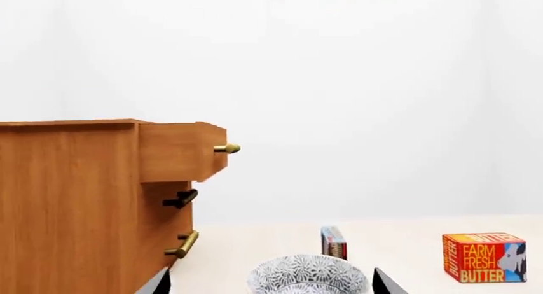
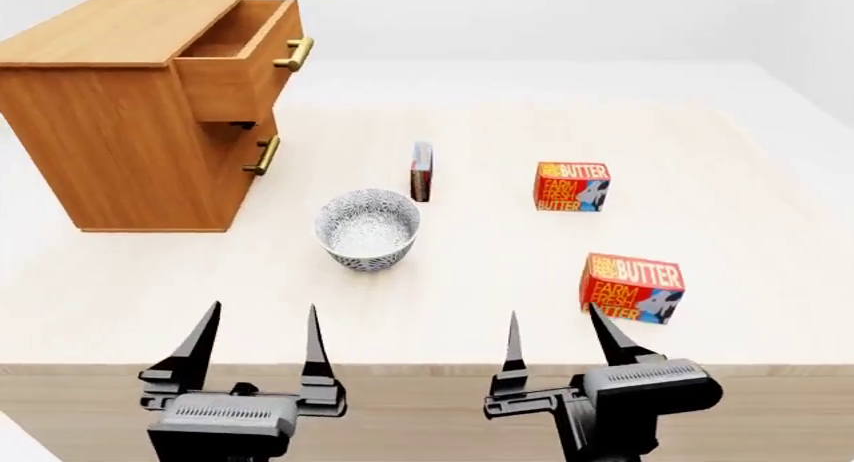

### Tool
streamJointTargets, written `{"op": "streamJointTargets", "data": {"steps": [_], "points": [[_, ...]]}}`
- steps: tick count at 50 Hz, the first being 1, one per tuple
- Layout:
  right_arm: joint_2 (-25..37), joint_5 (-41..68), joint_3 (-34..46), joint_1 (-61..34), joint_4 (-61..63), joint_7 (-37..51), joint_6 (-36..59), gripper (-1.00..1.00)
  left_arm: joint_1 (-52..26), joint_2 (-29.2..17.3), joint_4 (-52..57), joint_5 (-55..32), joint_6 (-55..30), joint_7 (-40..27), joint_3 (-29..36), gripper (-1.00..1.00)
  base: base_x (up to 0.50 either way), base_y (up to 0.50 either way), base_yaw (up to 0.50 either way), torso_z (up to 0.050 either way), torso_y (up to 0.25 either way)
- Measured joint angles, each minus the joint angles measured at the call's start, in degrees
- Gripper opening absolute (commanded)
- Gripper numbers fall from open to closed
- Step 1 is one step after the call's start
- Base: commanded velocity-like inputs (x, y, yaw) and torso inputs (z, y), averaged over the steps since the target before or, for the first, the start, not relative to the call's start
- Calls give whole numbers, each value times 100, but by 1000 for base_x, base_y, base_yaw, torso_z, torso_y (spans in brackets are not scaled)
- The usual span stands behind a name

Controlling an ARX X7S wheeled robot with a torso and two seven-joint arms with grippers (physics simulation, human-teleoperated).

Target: Put the chocolate pudding in the top drawer of the cabinet and close it.

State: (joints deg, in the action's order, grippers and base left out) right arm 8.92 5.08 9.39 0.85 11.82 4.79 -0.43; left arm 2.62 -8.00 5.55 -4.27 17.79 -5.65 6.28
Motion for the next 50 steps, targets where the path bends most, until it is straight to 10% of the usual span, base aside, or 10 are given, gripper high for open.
{"op": "streamJointTargets", "data": {"steps": [15,50], "points": [[102,132,31,92,220,10,-30,100,16,-91,78,-10,-6,-81,64,100,22,500,0,0,0],[412,230,137,-48,1071,156,742,100,-151,-492,1285,-236,-1391,-105,199,100,91,0,0,0,0]]}}
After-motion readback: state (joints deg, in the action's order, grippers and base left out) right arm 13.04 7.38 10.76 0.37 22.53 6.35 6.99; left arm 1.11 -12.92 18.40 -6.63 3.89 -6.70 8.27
